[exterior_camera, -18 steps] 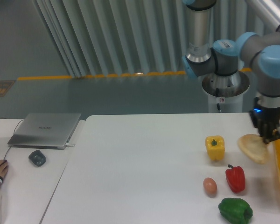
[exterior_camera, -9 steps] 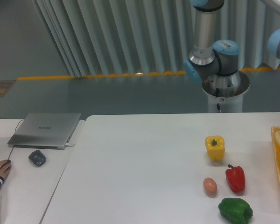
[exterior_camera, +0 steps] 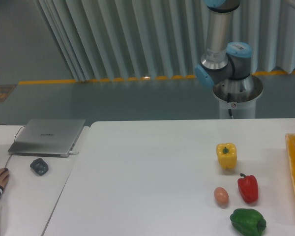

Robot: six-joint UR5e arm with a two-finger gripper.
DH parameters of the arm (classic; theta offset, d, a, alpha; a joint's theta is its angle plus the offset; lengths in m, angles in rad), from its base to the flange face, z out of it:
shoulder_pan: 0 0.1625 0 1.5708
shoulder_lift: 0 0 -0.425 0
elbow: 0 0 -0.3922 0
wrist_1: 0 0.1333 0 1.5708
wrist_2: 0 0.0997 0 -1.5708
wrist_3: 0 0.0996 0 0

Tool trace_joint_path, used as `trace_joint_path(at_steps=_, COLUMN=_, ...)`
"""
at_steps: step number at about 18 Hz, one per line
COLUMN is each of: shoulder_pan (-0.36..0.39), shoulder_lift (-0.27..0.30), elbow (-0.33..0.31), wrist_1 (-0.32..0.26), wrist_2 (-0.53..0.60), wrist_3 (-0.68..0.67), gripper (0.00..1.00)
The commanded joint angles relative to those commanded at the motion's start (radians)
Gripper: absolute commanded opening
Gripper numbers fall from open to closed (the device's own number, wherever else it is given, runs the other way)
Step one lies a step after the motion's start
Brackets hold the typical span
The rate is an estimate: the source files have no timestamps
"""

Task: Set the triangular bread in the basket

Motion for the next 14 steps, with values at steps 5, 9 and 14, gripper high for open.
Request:
trace_joint_path(at_steps=5, shoulder_pan=-0.011, shoulder_lift=-0.002, elbow=-0.002, wrist_1=0.009, wrist_2=-0.037, wrist_3=-0.02, gripper=1.0)
trace_joint_path(at_steps=9, shoulder_pan=-0.025, shoulder_lift=0.003, elbow=0.0, wrist_1=0.012, wrist_2=-0.032, wrist_3=-0.006, gripper=1.0)
trace_joint_path(at_steps=14, shoulder_pan=-0.048, shoulder_lift=0.005, elbow=0.002, wrist_1=0.015, wrist_2=-0.029, wrist_3=-0.02, gripper=1.0)
